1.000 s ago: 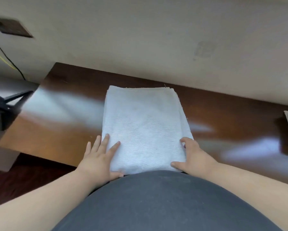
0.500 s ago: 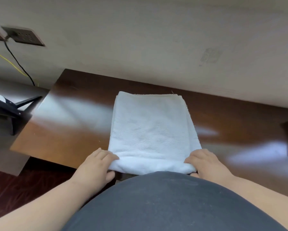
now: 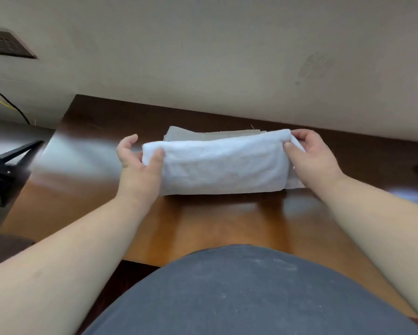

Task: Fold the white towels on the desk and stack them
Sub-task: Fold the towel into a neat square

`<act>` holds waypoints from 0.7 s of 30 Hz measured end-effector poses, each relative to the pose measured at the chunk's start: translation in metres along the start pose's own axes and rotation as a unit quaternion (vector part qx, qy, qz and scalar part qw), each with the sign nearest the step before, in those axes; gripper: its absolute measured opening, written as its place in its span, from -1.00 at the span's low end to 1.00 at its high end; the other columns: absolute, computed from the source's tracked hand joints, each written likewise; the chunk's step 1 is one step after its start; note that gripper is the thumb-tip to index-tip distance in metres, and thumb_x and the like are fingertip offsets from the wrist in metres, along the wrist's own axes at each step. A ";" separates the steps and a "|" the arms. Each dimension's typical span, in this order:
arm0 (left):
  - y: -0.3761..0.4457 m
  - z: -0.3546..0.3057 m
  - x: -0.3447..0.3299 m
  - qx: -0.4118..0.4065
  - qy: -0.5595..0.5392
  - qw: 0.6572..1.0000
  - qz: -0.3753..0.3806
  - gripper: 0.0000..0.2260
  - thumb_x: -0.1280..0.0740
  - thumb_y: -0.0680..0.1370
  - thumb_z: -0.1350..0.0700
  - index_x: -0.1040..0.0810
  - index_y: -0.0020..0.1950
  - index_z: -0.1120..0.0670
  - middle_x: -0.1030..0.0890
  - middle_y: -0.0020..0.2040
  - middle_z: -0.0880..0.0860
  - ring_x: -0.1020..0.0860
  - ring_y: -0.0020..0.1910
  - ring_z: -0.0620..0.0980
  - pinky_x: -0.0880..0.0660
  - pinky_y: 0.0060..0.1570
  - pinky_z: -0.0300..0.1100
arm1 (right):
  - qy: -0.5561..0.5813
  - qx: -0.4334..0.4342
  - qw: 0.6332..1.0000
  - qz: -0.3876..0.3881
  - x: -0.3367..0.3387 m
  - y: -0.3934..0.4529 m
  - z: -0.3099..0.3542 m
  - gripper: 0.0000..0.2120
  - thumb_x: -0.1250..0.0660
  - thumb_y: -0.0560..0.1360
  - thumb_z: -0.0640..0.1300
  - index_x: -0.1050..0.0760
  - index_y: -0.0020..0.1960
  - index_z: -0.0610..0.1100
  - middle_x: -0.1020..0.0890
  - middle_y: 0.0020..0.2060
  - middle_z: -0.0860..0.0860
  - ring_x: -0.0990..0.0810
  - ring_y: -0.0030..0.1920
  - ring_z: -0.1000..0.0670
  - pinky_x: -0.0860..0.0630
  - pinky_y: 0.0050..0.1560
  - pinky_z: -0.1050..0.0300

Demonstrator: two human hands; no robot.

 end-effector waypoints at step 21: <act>0.072 0.048 -0.047 0.085 0.152 0.983 0.053 -0.63 -0.18 0.56 -0.30 -0.43 0.23 -0.10 -0.53 -0.12 -0.23 -0.51 -0.14 -0.24 -0.34 -0.28 -0.26 | -0.072 -0.143 0.974 -0.159 -0.019 0.105 -0.028 -0.50 -0.22 0.49 0.35 -0.52 0.23 0.02 -0.58 0.00 0.09 -0.53 0.03 -0.01 -0.36 0.05 0.18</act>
Point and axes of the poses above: each hand's wrist, its own y-axis towards the middle knuckle, its own x-axis out of the back of the hand, z = x × y, the point moved 4 cm from there along y, towards the middle knuckle
